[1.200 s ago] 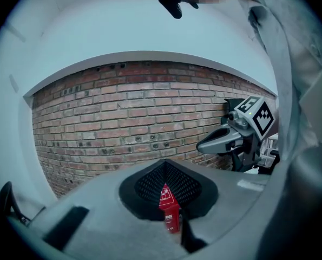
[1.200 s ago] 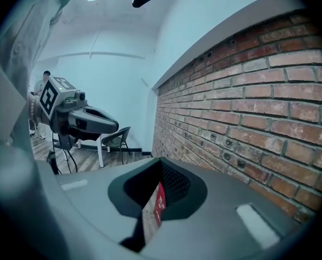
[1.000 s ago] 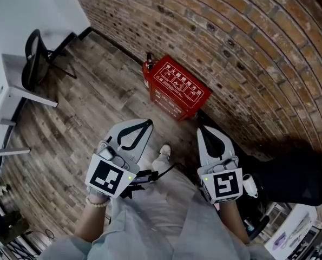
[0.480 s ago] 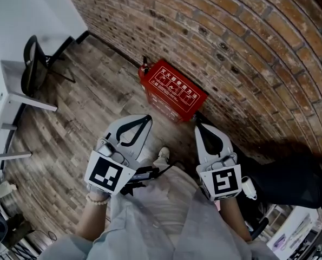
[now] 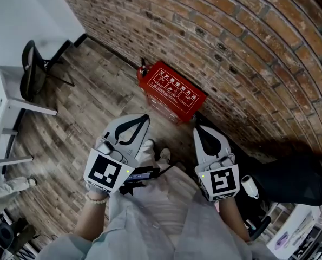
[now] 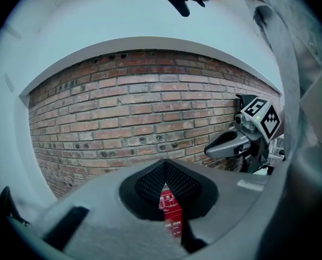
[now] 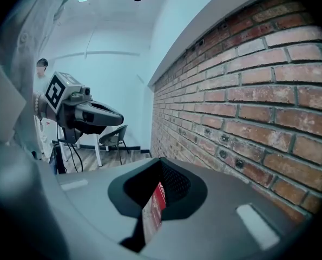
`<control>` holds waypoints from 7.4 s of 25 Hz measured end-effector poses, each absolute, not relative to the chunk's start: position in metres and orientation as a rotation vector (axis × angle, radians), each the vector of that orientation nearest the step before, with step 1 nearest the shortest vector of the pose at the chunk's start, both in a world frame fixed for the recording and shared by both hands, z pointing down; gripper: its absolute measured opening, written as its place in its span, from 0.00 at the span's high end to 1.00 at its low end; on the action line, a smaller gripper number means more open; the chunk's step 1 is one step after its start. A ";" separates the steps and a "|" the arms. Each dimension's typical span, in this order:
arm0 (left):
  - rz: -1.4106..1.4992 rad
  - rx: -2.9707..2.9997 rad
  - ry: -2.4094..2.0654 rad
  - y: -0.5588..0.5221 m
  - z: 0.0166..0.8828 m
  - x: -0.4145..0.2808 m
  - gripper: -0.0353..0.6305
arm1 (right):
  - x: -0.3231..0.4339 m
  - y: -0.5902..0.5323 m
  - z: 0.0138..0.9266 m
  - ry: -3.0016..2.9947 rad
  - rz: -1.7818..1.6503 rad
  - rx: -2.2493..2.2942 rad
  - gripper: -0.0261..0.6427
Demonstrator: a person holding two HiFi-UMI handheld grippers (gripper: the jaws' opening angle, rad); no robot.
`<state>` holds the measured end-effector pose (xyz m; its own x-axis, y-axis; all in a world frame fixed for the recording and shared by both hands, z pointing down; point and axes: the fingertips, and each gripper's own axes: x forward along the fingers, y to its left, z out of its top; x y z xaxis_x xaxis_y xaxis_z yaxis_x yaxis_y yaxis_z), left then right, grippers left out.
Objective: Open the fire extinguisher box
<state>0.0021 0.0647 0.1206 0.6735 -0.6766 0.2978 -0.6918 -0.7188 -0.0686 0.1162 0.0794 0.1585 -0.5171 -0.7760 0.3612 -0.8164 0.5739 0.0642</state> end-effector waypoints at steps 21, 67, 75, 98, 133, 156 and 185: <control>0.549 2.685 -1.093 0.017 0.178 -0.041 0.95 | 0.098 0.061 0.225 -2.343 0.399 1.351 0.96; 0.507 2.102 -0.724 -0.068 0.509 -0.028 0.73 | 0.082 0.006 0.535 -2.127 1.699 1.583 0.71; 0.453 2.036 -0.664 -0.071 0.546 -0.018 0.71 | 0.081 -0.005 0.565 -2.112 1.845 1.666 0.70; 0.338 1.967 -0.651 -0.093 0.595 -0.008 0.69 | 0.083 -0.044 0.595 -2.153 2.116 1.859 0.67; 0.502 2.036 -0.605 -0.062 0.643 0.025 0.95 | 0.081 -0.040 0.582 -2.180 2.106 1.786 0.76; 0.546 2.036 -0.613 -0.054 0.652 0.032 0.95 | 0.082 -0.035 0.571 -2.219 2.080 1.721 0.84; 0.524 1.974 -0.703 -0.013 0.668 0.001 0.95 | 0.086 -0.037 0.518 -2.364 1.470 1.617 0.97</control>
<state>0.0013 -0.0131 0.6680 0.7435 -0.2611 0.6157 -0.6646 -0.3907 0.6369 0.0864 -0.0371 0.5177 -0.4931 -0.7722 0.4007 -0.7008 0.0797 -0.7089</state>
